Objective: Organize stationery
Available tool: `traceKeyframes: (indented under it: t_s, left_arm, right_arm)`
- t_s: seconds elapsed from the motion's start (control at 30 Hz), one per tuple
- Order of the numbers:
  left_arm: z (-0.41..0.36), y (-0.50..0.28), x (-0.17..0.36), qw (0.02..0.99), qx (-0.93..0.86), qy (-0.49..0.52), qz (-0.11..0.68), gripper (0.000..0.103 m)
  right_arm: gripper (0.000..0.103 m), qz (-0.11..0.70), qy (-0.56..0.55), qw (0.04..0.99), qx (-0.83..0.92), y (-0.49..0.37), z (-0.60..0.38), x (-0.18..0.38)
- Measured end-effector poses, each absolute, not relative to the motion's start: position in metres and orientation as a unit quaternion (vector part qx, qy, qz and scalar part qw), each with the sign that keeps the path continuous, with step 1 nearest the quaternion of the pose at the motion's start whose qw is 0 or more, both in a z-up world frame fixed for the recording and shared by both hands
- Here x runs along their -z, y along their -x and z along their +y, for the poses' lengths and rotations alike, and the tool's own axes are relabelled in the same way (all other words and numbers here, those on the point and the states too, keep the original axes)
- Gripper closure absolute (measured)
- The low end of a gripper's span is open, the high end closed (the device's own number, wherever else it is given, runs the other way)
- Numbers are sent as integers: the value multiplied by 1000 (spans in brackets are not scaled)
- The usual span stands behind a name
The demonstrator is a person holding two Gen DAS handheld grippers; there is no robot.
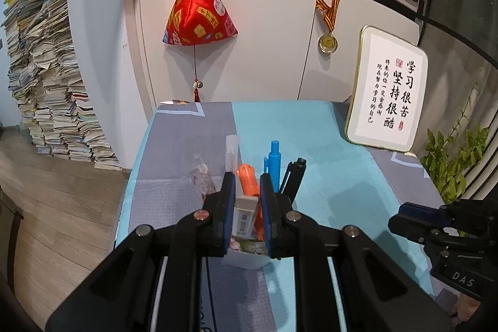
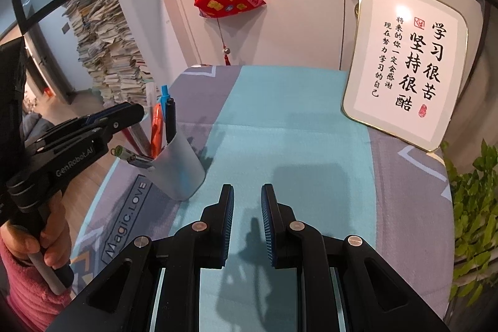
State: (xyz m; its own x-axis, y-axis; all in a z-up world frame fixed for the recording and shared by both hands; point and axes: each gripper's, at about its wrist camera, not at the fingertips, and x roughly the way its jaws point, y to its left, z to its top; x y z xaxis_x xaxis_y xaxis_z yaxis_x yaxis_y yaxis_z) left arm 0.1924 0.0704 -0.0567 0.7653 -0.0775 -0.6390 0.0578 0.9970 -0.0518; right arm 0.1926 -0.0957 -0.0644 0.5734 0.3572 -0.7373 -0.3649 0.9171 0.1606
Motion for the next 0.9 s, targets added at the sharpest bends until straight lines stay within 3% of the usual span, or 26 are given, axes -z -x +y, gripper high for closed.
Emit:
traceKeyframes:
  t_s: [0.4,0.77,0.9]
  left_arm:
    - [67,-184,49,943,39,20,331,88]
    - [61,-155,29,953,44,27,297,55]
    - [59,-141,22,959,40,25,279,51]
  right_arm:
    - [84,413,2,888,-203,-188,-101,61]
    - [84,402,1,894,-199,-175,-105,52]
    - [84,391,2,900,-193,-164,-109,44]
